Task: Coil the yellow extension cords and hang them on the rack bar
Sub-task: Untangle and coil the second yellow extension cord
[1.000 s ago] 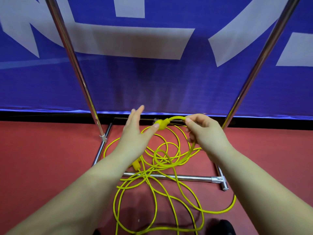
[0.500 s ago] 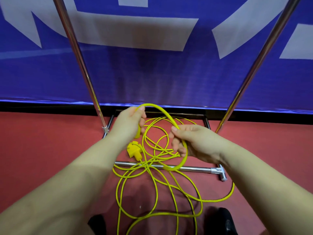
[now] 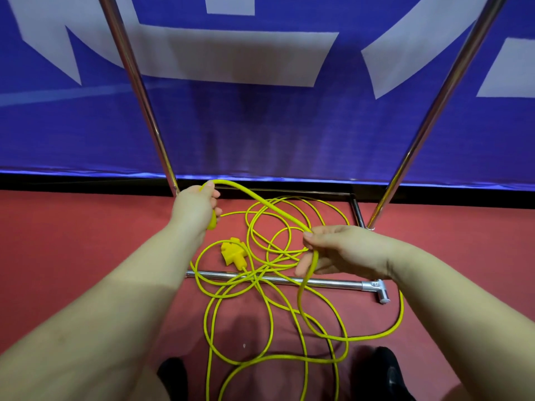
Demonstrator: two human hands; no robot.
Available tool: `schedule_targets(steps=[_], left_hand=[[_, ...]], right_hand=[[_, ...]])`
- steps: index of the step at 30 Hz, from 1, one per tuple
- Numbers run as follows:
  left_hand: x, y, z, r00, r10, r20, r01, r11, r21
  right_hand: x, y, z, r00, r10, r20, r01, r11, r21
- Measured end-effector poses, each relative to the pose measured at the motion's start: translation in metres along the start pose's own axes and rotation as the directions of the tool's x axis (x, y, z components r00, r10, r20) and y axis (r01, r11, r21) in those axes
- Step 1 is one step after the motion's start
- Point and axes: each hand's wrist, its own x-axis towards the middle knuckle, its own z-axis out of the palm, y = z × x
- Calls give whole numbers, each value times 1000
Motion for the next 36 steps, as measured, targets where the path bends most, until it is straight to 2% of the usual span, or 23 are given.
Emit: schedule_targets(steps=[2,3,6,10,13,16,20,22,25,27,29,31,36], left_hand=[[5,-1,-6,998,-60,-17,59,997,-49],[6,-2,-9,994,-108,-27,105,990,-91],[11,-7,-14,982,-184,-44,175,970,-167],[14,-8,-20,971,-227,-82,207,958,-198],[13,-6,-22,974,-206,-98,185,965,-187],[9,-1,-21,990,-142,-10,138,976,-170],[-10,8,-10,975,-36,218,37,999,0],[-24,11,-3,921,17,389,-54,995,86],[-40,9,5,774,15,634,-171,968,186],[-48,5,10,677,-25,735,-223,945,238],[-55,2,15,631,-78,772,-277,907,318],[-59,0,20,651,-92,754,-346,848,402],[-71,-2,32,623,-64,780,-344,873,346]], right_hand=[[-1,1,1,999,-11,38,10,999,39],[-1,1,1,999,-14,44,14,1000,4],[-2,6,-5,999,9,32,-1,971,-240],[-5,13,-9,995,77,65,-35,868,-496],[-4,15,-8,997,79,-16,-77,870,-488],[-3,14,-15,976,-25,-214,-74,895,-440],[0,7,-19,905,-115,-410,-9,958,-288],[1,2,-20,856,-137,-498,62,985,-164],[3,-5,-21,804,-145,-577,201,979,34],[4,-8,-20,789,-134,-600,267,954,139],[5,-11,-18,796,-107,-596,296,927,229],[6,-13,-16,812,-73,-579,306,898,316],[11,-17,-12,829,-102,-549,375,830,412]])
